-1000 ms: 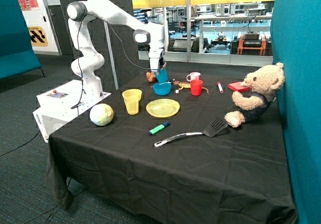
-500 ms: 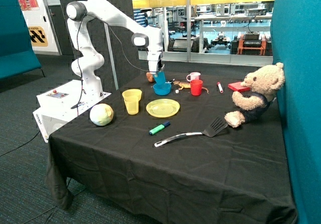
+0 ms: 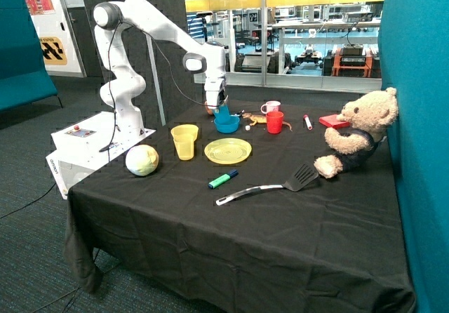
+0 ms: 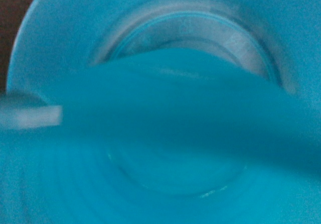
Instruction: Match the cups with the appropriate bowls
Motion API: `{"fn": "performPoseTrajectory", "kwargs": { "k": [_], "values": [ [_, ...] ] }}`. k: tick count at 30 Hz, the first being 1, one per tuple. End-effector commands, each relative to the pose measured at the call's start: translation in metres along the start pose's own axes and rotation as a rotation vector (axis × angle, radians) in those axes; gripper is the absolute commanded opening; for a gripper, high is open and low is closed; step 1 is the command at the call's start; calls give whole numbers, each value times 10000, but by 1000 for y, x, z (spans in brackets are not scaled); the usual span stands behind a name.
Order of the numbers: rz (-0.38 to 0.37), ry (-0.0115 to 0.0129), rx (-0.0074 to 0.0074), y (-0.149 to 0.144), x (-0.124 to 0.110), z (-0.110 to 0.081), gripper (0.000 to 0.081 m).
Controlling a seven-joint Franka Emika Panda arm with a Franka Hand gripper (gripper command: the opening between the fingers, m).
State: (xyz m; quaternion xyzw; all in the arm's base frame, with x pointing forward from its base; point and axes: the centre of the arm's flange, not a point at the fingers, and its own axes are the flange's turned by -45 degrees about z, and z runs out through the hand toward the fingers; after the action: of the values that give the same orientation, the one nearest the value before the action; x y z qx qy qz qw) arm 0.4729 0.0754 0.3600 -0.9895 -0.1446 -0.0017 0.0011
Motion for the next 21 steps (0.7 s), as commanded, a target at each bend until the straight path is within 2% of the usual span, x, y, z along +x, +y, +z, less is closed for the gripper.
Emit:
{"fn": "performPoseTrajectory", "kwargs": {
  "k": [1, 18, 20, 21],
  "values": [
    [-20, -37, -18, 0, 1, 10, 0],
    [57, -37, -18, 3, 11, 11, 0],
    [30, -37, -18, 4, 12, 9, 84],
    [23, -37, -18, 5, 12, 9, 156]
  ]
}}
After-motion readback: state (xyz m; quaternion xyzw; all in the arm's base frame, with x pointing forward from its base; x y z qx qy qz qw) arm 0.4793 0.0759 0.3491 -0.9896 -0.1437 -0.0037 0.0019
